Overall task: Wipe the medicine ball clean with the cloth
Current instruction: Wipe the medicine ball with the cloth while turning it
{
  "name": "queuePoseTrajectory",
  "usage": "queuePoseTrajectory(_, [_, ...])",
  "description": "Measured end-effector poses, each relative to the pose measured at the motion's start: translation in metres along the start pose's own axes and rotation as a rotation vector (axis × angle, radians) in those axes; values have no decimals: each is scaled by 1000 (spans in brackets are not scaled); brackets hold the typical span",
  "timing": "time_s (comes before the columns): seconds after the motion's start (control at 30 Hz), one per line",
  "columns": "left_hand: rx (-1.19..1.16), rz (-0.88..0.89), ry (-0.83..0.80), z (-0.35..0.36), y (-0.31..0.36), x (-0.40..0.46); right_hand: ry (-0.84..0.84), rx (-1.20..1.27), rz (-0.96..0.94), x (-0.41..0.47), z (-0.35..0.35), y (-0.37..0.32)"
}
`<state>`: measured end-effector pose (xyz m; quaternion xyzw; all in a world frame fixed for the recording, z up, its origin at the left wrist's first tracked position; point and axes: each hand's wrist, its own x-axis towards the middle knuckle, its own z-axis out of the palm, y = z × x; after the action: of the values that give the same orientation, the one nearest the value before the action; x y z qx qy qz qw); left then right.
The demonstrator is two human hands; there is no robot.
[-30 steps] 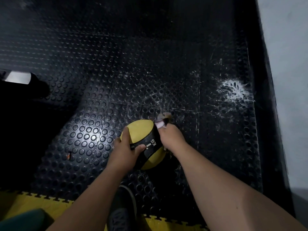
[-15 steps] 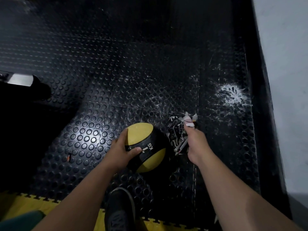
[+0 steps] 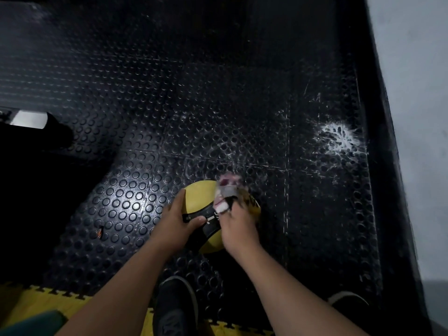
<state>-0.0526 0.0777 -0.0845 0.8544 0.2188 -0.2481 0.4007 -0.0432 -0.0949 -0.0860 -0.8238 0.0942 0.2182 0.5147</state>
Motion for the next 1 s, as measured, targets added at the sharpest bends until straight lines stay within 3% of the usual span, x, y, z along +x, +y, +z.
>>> queuePoseTrajectory(0.07, [9,4,-6,0,-1,1,-8,48,9,-3,-3,8])
queuePoseTrajectory(0.17, [53,-24,2,3,2,-2,33,142,199,16,-13,11])
queuePoseTrajectory(0.3, [28,-10,9,2,0,-1,-10,14,-35,-1,3,4])
queuePoseTrajectory(0.43, [103,6,2,8,4,-6,11,182,247,23,-19,10])
queuePoseTrajectory(0.53, [87,-1,3,6,4,-4,-8,2,66,14,-10,-7])
queuePoseTrajectory(0.6, [109,-2,0,6,6,-3,14,31,11,6,-5,-3])
queuePoseTrajectory(0.7, [171,4,-18,11,13,-7,89,254,284,22,-17,5])
queuePoseTrajectory(0.73, [167,9,-18,12,15,-8,97,217,298,24,-17,2])
queuePoseTrajectory(0.87, [115,18,-4,8,12,-6,46,48,79,5,-7,0])
queuePoseTrajectory(1.0, [176,33,-5,13,17,-9,111,195,292,19,-20,4])
